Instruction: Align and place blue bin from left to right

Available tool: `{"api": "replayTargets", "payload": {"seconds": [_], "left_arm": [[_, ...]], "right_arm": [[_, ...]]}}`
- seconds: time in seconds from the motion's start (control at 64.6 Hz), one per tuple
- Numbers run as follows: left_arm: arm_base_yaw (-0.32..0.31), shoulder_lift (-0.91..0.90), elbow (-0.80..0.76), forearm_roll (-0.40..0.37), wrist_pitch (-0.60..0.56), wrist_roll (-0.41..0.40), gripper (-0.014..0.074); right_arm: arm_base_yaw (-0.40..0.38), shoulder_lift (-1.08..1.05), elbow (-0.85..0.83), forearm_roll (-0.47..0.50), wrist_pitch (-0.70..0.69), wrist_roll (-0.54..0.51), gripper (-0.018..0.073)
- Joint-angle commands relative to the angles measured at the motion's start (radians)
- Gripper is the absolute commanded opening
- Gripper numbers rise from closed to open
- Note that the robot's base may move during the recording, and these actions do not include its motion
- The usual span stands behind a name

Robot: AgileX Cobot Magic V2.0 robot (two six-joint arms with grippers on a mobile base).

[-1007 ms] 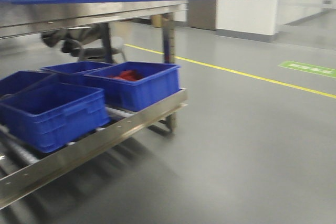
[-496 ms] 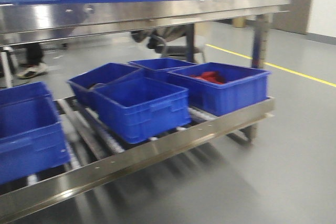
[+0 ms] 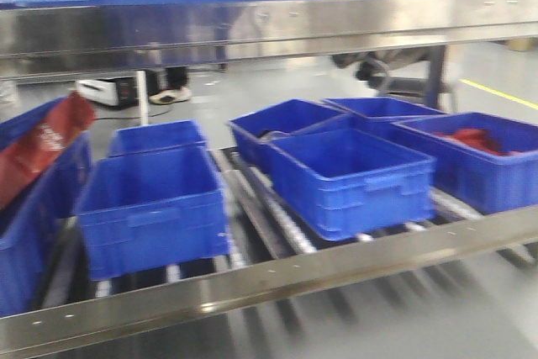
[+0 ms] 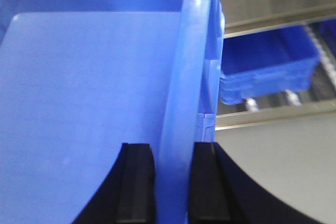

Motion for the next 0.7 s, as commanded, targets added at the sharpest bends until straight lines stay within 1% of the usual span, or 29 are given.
{"api": "replayTargets", "payload": {"seconds": [0.0,0.681], "left_arm": [[0.004,-0.027,-0.017,0.009,-0.069,0.01,-0.0111],[0.004,-0.027,-0.017,0.009,-0.069,0.01,-0.0111]], "right_arm": [[-0.002,-0.027,-0.011,-0.007,-0.082,-0.021,-0.0071],[-0.002,-0.027,-0.011,-0.007,-0.082,-0.021,-0.0071]]}}
